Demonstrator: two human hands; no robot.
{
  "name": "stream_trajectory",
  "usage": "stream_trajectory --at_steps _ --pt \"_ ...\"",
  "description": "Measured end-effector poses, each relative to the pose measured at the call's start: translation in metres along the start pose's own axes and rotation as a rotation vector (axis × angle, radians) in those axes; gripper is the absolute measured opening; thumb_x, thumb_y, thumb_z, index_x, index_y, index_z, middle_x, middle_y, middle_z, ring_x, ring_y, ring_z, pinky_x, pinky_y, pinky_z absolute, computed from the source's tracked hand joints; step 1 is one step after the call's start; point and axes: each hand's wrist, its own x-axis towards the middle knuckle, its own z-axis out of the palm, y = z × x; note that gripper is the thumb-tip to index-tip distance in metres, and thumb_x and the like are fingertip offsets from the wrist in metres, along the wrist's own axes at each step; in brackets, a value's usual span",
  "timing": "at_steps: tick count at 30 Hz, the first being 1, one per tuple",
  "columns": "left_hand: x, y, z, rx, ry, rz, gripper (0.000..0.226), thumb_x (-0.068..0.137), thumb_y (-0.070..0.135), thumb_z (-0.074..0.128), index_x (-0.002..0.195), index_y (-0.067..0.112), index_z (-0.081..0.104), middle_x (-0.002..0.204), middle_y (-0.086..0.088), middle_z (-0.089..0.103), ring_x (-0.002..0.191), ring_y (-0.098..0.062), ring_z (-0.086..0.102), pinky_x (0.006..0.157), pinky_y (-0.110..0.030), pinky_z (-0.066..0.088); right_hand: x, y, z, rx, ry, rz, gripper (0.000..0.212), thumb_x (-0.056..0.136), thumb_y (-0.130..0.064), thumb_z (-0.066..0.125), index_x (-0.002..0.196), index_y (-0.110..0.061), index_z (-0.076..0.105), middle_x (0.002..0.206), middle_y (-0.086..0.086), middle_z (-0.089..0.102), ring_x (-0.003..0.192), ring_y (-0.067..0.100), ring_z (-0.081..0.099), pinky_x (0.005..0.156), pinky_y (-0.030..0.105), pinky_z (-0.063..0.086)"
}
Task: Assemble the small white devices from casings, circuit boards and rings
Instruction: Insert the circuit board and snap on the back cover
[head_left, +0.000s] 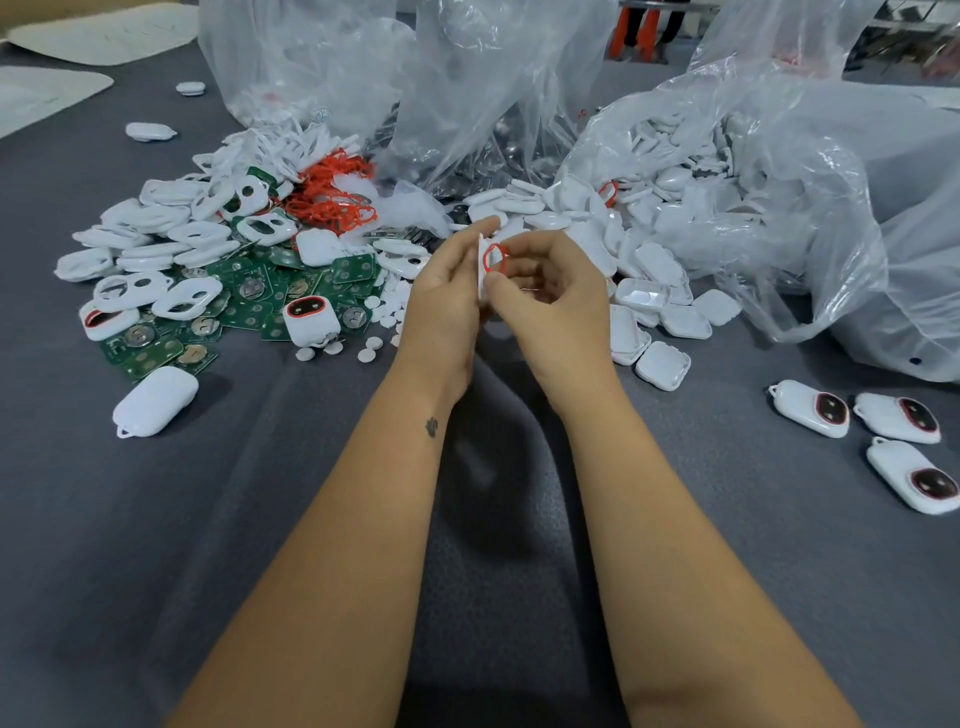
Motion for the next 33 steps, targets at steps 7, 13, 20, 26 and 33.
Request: stream_trajectory --at_steps 7,13,20,26,33 --pt "-0.0032 0.0005 0.0028 -0.042 -0.003 -0.043 0.020 0.097 -0.002 0.049 0.098 0.003 0.067 0.078 -0.006 0.073 0.072 -0.014 0.070 0.068 -0.024 0.058 0.0021 0.0035 -0.0054 -0.325 0.108 -0.168 0.015 0.083 -0.016 0.069 0.097 -0.017 0.071 0.090 -0.005 0.061 0.081 0.004 0.058 0.076 0.015 0.046" --pt "-0.0054 0.0043 0.0024 -0.047 -0.037 -0.100 0.034 0.094 0.005 0.037 0.094 0.008 0.071 0.090 -0.012 0.071 0.084 -0.019 0.066 0.076 -0.031 0.055 0.0023 0.0050 -0.0083 -0.397 0.158 -0.232 0.022 0.088 -0.018 0.062 0.105 -0.012 0.075 0.091 0.000 0.059 0.088 0.013 0.060 0.082 0.026 0.049" --pt "-0.0045 0.0012 0.0028 -0.087 -0.036 -0.045 0.025 0.097 0.000 0.047 0.085 0.007 0.068 0.071 -0.001 0.072 0.069 -0.010 0.069 0.068 -0.023 0.057 0.0020 0.0015 -0.0081 -0.275 0.271 -0.282 0.012 0.082 -0.006 0.064 0.086 -0.010 0.074 0.089 0.000 0.059 0.078 0.000 0.056 0.074 0.015 0.045" --pt "-0.0014 0.0020 -0.0032 -0.145 -0.019 -0.065 0.017 0.098 0.003 0.051 0.092 0.008 0.067 0.086 -0.004 0.075 0.082 -0.015 0.072 0.079 -0.024 0.057 0.0070 -0.0044 -0.0090 0.083 0.192 0.023 0.025 0.086 0.001 0.053 0.073 -0.014 0.068 0.066 -0.002 0.065 0.063 0.008 0.058 0.062 0.024 0.049" --pt "-0.0030 0.0028 -0.0043 -0.121 -0.084 -0.069 0.019 0.096 0.003 0.052 0.098 0.010 0.069 0.091 -0.002 0.076 0.089 -0.013 0.072 0.085 -0.027 0.057 0.0091 -0.0005 -0.0089 0.039 0.211 0.110 0.019 0.089 -0.002 0.058 0.091 -0.010 0.075 0.080 0.005 0.074 0.073 0.018 0.067 0.075 0.038 0.058"
